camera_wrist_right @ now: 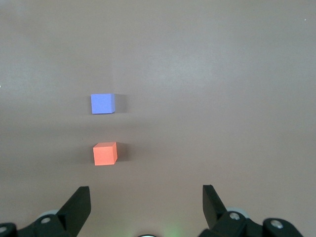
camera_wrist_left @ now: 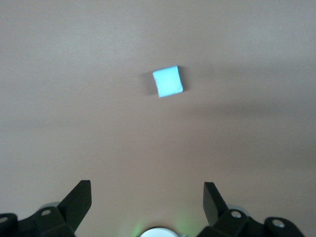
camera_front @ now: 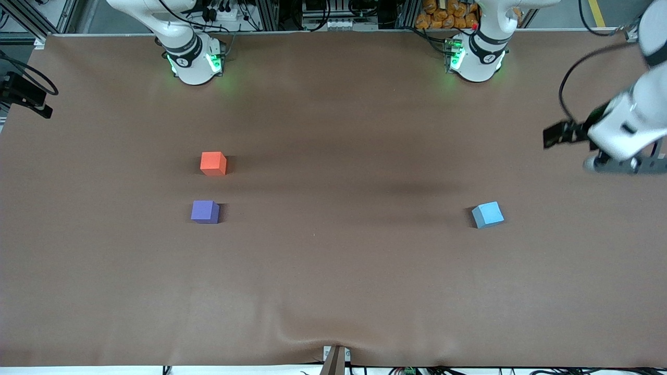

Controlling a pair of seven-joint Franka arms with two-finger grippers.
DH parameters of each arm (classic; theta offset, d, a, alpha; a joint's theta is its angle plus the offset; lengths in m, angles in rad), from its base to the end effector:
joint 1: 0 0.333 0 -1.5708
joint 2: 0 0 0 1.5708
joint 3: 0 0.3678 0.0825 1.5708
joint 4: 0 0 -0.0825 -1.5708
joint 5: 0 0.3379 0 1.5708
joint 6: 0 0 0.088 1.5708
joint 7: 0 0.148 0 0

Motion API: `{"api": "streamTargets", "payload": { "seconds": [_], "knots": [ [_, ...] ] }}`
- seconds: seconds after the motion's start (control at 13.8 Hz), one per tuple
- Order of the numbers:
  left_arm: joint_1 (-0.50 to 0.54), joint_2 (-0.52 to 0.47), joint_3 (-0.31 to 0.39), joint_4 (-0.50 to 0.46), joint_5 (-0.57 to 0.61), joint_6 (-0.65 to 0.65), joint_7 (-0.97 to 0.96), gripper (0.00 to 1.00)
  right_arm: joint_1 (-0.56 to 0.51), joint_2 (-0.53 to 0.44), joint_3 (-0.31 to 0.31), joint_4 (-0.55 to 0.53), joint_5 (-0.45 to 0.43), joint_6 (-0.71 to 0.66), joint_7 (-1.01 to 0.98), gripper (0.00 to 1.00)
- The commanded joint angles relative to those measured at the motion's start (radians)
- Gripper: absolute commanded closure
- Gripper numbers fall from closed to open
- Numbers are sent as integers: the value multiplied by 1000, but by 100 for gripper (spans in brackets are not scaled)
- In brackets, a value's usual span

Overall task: Place blue block between orange and purple blocks
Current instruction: 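Reach the left gripper down to the light-blue block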

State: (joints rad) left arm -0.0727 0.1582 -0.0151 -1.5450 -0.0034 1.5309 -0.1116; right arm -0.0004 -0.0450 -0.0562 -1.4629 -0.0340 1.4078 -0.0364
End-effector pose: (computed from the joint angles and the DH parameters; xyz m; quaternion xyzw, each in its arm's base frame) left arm 0.5445 -0.0478 0.5595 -0.9962 -0.0119 0.0859 0.0057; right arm 0.4727 -0.0331 0.6883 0.9998 -0.0127 -0.0058 0.0153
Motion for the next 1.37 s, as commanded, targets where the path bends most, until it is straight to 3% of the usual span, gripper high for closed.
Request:
{"api": "streamTargets", "payload": {
  "seconds": [0.0,0.14,0.36,0.72,1.16,1.3],
  "knots": [
    [-1,145,-2,25,-33,67,-173,0,-3,11,4,13,-14,-7,-8,0],
    [1,211,-2,-7,-33,167,-236,0,-4,13,4,12,-11,-3,-8,0],
    [-1,231,-3,-150,-32,398,-361,0,-3,11,4,12,-10,-3,-8,0],
    [-6,306,-5,-320,-33,655,-382,0,-4,11,4,12,-7,-3,-7,0],
    [-24,383,-5,-351,-26,739,-370,0,-7,11,3,12,-6,-3,-7,0],
    [-25,403,-6,-349,38,742,-364,0,-7,11,3,12,-4,-4,-5,0]
  ]
}}
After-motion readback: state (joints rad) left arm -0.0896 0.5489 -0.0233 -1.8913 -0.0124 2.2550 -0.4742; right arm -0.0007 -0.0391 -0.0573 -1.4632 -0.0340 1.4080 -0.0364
